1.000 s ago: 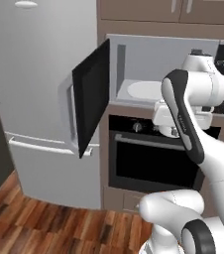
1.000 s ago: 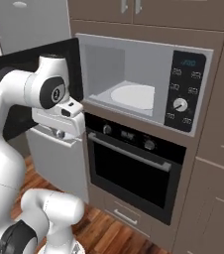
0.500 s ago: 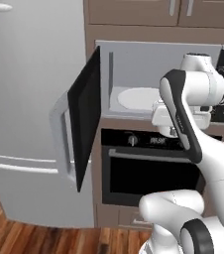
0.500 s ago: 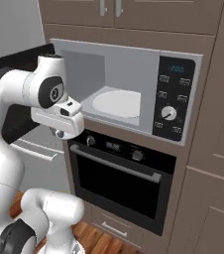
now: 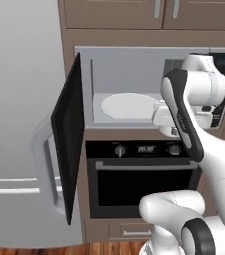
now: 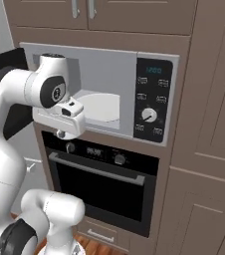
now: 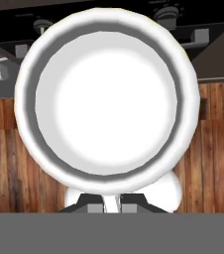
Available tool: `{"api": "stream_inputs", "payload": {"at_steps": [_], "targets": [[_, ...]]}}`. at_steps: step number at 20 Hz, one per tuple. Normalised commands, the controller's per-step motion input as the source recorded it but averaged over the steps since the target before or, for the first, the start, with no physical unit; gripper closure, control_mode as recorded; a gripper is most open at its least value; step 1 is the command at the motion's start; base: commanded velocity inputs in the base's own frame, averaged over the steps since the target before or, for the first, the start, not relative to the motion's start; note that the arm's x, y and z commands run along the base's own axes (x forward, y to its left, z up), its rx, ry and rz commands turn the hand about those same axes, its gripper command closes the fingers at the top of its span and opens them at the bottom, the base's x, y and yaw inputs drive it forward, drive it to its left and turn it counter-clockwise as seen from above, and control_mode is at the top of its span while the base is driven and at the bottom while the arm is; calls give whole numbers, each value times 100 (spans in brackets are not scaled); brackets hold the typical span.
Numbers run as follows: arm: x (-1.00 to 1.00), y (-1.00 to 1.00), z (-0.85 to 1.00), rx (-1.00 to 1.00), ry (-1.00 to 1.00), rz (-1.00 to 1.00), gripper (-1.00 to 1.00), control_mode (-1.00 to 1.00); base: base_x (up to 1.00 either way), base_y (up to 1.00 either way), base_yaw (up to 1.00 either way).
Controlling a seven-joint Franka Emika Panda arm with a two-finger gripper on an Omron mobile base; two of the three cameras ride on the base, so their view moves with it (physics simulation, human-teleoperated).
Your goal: Pick the mug from the counter and place it inside the microwave. Then close the microwave.
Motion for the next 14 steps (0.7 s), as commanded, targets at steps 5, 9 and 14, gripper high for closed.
{"api": "stream_inputs", "payload": {"at_steps": [5,9,14], "targets": [[0,0,0,0,0,0,100,100,-3,38,-5],[0,0,0,0,0,0,100,100,-8,34,0],[0,0,0,0,0,0,100,100,0,8,-5]]}}
